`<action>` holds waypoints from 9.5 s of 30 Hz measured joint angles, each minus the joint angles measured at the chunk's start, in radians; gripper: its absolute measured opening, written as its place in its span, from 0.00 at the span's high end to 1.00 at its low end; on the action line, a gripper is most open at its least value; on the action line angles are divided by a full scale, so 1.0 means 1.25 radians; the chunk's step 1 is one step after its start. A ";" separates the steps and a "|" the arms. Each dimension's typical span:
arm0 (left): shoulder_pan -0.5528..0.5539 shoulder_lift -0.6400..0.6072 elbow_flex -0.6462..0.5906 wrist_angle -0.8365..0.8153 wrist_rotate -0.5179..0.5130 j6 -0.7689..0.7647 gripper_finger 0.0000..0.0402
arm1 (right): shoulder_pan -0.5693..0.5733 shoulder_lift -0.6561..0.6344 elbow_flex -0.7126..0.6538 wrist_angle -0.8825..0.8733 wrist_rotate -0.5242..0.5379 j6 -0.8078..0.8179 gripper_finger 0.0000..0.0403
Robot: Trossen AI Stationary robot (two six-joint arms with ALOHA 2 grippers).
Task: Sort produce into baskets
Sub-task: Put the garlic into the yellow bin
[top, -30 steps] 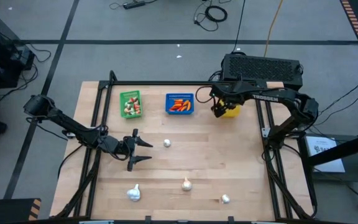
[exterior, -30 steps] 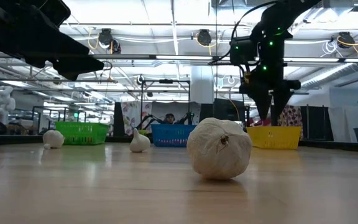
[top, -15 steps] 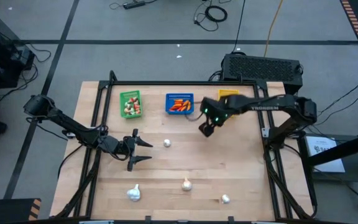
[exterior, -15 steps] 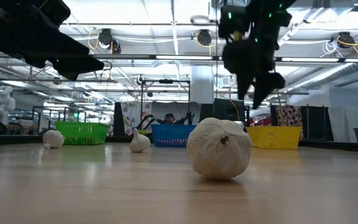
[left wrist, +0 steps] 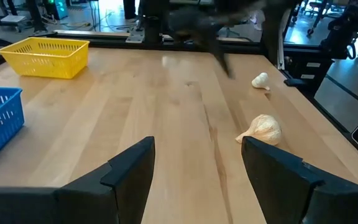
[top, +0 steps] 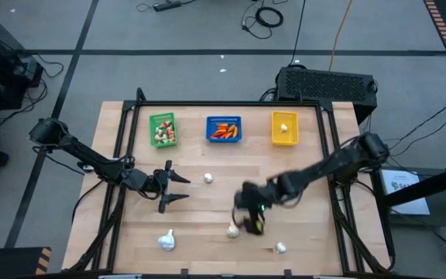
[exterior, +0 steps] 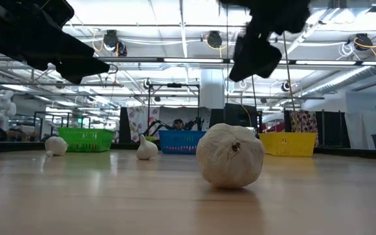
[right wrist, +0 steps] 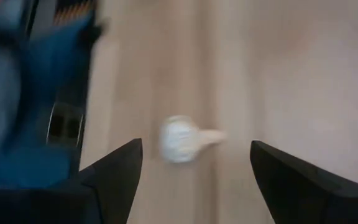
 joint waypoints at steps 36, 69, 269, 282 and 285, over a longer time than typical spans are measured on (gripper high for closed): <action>0.000 0.000 0.000 0.004 -0.003 0.005 0.38 | 0.091 0.284 0.060 0.161 0.103 -0.565 0.29; 0.000 0.000 0.000 0.001 -0.003 0.000 0.38 | -0.053 0.214 0.390 -0.491 0.318 -0.451 0.54; 0.018 0.051 0.130 -0.153 0.366 0.020 0.66 | -0.031 0.382 0.432 0.267 0.292 -1.008 0.46; 0.002 0.052 0.130 -0.141 0.238 0.006 0.56 | -0.024 0.382 0.431 0.232 0.305 -0.952 0.71; 0.002 0.052 0.130 -0.134 0.231 0.008 0.46 | -0.022 0.382 0.431 0.224 0.303 -0.891 0.71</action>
